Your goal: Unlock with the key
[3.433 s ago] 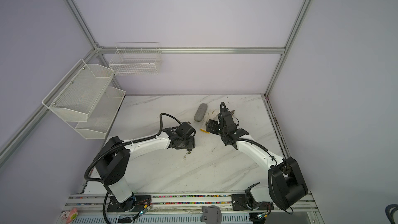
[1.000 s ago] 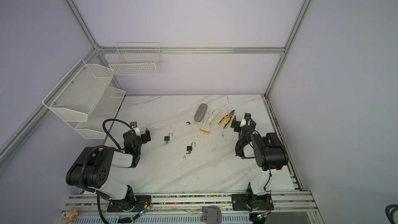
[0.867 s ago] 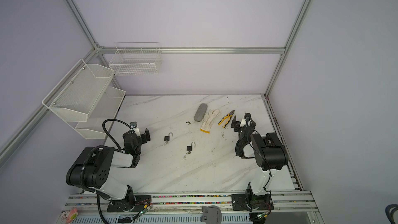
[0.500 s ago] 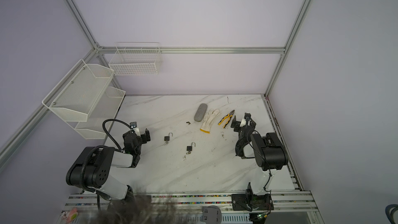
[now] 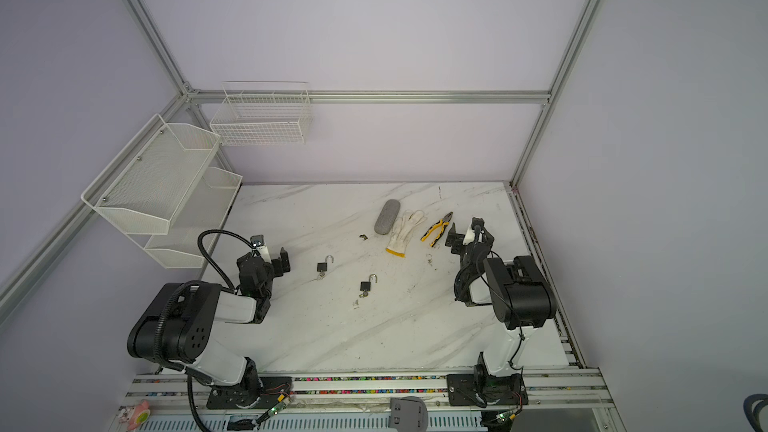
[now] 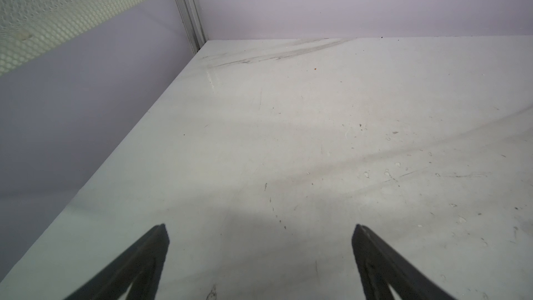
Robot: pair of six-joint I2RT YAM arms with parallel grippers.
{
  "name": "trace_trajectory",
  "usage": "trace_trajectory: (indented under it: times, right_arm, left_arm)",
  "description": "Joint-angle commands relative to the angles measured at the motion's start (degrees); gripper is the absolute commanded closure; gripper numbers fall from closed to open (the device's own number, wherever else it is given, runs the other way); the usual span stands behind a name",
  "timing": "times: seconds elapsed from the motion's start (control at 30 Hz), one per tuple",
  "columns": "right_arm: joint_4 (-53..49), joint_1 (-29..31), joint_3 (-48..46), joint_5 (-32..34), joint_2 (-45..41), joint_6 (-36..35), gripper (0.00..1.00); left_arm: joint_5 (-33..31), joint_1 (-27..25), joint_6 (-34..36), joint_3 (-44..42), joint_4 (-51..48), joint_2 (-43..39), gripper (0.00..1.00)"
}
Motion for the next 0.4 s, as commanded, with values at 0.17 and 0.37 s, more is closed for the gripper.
trace_trajectory:
  times: [0.17,0.37]
  right_arm:
    - [2.2,0.0,0.3,0.0,-0.6,-1.0,0.03]
    - [2.6,0.0,0.1,-0.7,-0.6,-1.1,0.03]
  left_arm:
    - [-0.7,0.1,0.1,2.7,2.3,-0.3,0.00]
    - [-0.7,0.0,0.1,2.9,2.2,-0.3,0.00]
